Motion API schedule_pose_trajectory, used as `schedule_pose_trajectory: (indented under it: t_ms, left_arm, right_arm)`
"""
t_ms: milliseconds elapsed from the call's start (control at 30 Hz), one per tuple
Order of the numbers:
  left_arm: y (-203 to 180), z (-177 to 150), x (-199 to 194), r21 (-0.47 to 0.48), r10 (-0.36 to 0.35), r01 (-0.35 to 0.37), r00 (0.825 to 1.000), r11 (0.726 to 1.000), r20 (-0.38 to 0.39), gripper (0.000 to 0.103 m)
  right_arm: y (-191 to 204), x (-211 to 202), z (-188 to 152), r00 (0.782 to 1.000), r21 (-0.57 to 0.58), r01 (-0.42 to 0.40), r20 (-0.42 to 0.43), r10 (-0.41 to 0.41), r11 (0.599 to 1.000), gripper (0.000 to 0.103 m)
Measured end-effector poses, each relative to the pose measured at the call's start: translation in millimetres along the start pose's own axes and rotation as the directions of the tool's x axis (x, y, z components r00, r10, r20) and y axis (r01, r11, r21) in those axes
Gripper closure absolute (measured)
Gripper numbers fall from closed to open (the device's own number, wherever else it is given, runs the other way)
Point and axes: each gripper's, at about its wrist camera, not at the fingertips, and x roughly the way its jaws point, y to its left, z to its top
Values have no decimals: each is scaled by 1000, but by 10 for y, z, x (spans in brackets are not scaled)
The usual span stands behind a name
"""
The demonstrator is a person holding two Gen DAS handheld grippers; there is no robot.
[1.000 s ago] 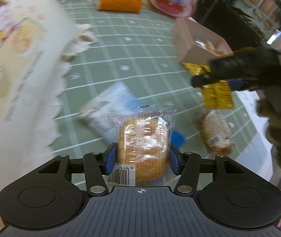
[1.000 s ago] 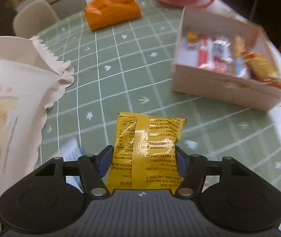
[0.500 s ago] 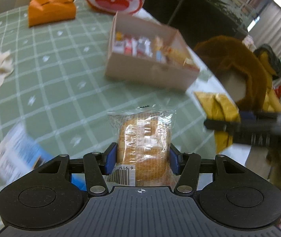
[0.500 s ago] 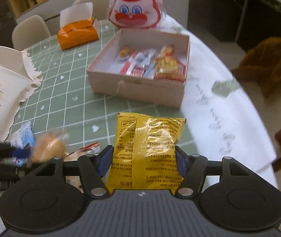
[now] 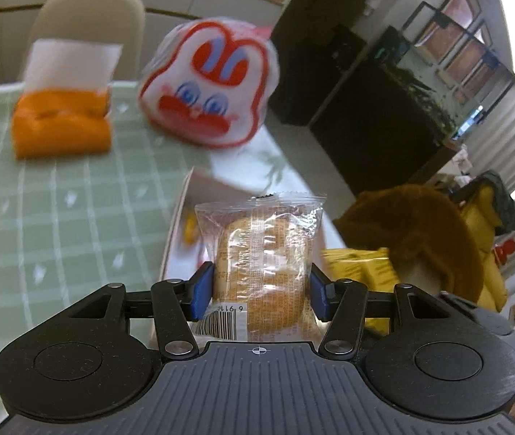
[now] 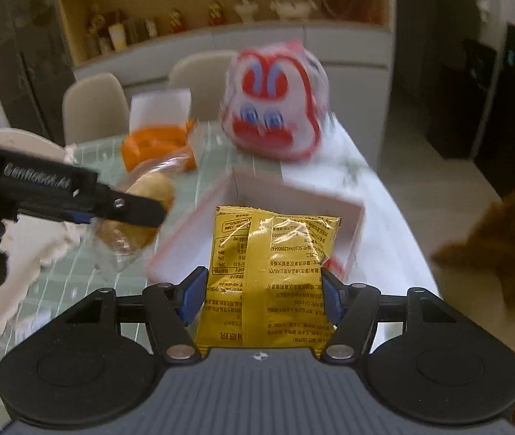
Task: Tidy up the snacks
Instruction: 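Carry the bread roll and yellow packet over the pink box and open both grippers, then move the left gripper to the blue snack packet while the right gripper returns to the round cracker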
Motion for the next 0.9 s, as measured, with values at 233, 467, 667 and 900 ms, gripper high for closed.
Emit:
schedule_pose_trajectory:
  t_ms: [233, 467, 667, 900]
  left_arm:
    - [63, 177, 803, -30, 70, -74, 993, 997, -96, 46]
    - [329, -97, 409, -26, 248, -249, 968, 968, -48, 46]
    - [856, -816, -288, -25, 366, -370, 926, 929, -97, 46]
    - [1514, -1579, -1017, -191, 391, -408, 912, 893, -123, 46]
  right_arm:
    - [-155, 641, 27, 998, -28, 36, -56, -37, 999, 31]
    - [-122, 469, -252, 997, -16, -5, -75, 3, 1000, 31]
    - [379, 353, -395, 989, -36, -88, -121, 83, 995, 31]
    - [1151, 342, -566, 976, -109, -151, -176, 130, 983, 31]
